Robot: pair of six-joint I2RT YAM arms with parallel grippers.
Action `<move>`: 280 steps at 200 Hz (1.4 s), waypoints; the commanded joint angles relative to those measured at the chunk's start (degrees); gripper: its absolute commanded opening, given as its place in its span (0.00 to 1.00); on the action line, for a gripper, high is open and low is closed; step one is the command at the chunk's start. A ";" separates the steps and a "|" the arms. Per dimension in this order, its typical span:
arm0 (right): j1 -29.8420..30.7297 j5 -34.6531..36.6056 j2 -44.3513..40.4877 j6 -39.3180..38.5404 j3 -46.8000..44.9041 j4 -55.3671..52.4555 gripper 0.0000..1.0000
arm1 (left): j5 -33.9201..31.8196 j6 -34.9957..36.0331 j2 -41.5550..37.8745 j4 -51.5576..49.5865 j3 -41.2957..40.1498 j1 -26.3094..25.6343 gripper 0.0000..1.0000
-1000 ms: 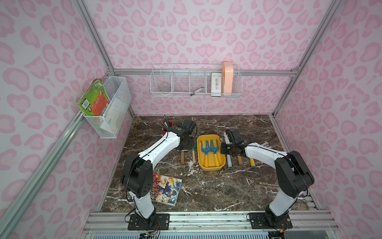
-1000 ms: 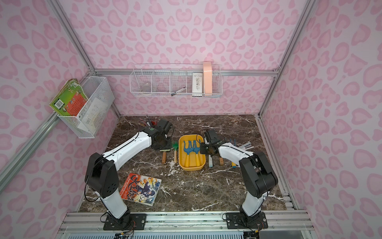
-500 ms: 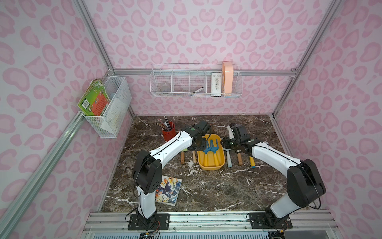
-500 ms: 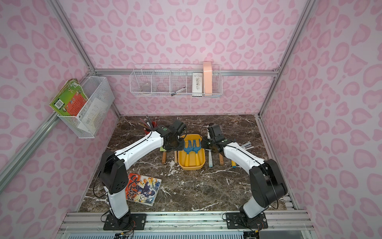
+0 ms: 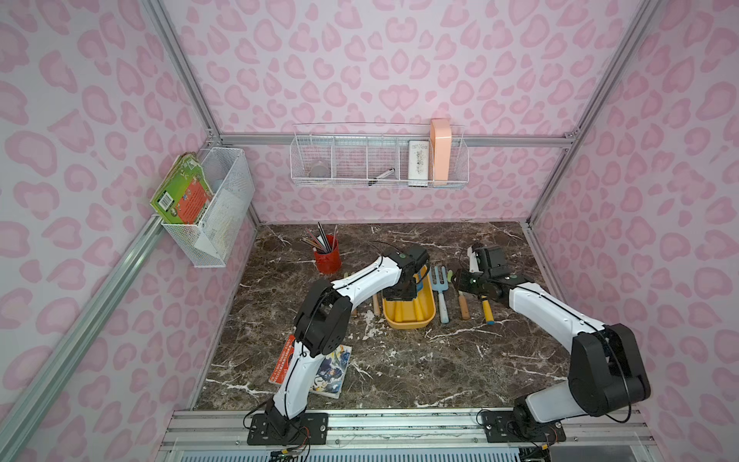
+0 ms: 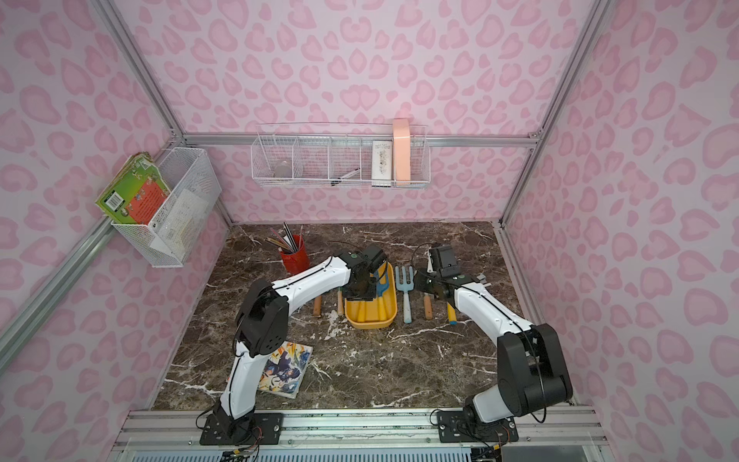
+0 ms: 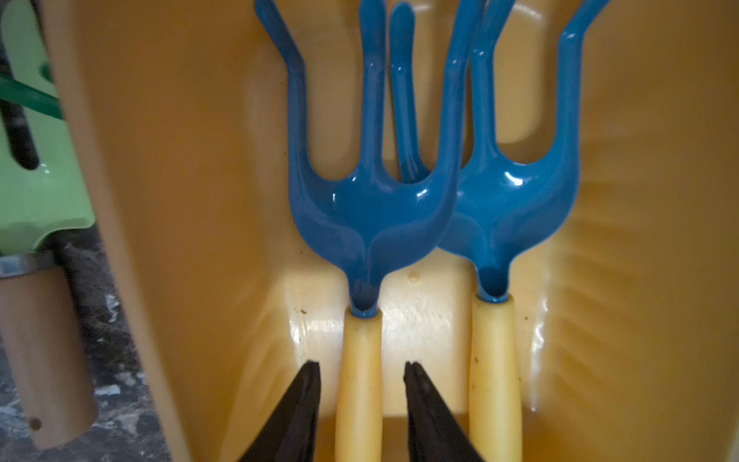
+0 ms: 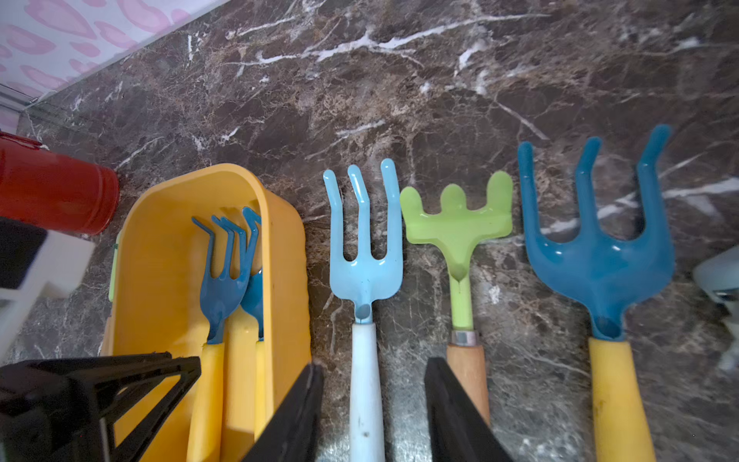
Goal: Take the hand rake out of the storage box
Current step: Pick up the rake from the storage box, then place the rake at the center of the board.
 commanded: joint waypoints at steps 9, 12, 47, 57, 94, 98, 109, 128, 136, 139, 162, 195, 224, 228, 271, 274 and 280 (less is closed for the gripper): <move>-0.09 -0.34 0.24 -0.71 0.60 0.13 0.44 | 0.06 -0.28 2.14 -0.64 0.64 0.00 0.40; -0.12 -0.39 0.29 -0.71 0.64 0.13 0.44 | -0.02 -0.31 2.33 -0.71 0.80 0.00 0.39; -0.13 -0.88 0.67 -0.73 1.14 0.16 0.44 | -0.09 -0.26 4.29 -0.97 1.33 0.18 0.35; -0.09 -0.84 0.59 -0.82 1.12 0.13 0.44 | -0.05 -0.17 4.42 -0.82 1.28 0.27 0.32; -0.12 -0.79 0.46 -0.72 0.83 0.05 0.44 | -0.07 0.61 2.32 0.34 1.15 0.27 0.25; -0.13 -0.71 0.36 -0.74 0.79 0.09 0.44 | -0.11 0.73 1.93 0.53 1.22 0.27 0.25; -0.14 -0.70 0.28 -0.72 0.70 0.05 0.44 | -0.33 0.92 0.58 0.65 1.19 0.27 0.24; -0.09 -0.71 0.17 -0.73 0.78 0.05 0.44 | -0.67 1.11 -2.35 0.68 1.21 0.27 0.23; -0.15 -0.70 0.24 -0.74 0.87 0.05 0.44 | -0.98 1.17 -3.67 0.60 1.08 0.27 0.23; -0.16 -0.70 0.25 -0.74 0.87 0.05 0.44 | -1.08 1.27 -4.27 0.62 1.01 0.29 0.23; -0.04 -0.96 0.36 -0.71 1.04 0.13 0.44 | -2.12 2.08 -8.42 -0.25 0.50 0.77 0.23; 0.04 -1.23 0.74 -0.80 1.05 0.46 0.44 | -5.86 6.13 -15.69 -1.78 -4.10 4.39 0.23; 0.63 -1.32 1.87 -0.92 1.57 0.66 0.44 | -4.76 10.51 -23.45 0.46 -13.75 11.17 0.22; 0.63 -1.25 2.04 -0.90 1.66 0.66 0.44 | -4.35 11.06 -24.37 1.04 -15.32 12.16 0.22; 2.24 -0.88 3.97 -0.76 3.29 0.67 0.44 | -0.62 15.61 -30.20 5.78 -27.53 21.01 0.21; 2.40 -0.84 4.13 -0.70 3.47 0.62 0.44 | -0.48 15.83 -30.16 5.84 -27.97 21.37 0.21; 2.63 -0.75 4.37 -0.77 3.71 0.50 0.44 | -0.17 16.15 -30.06 6.12 -28.74 22.27 0.21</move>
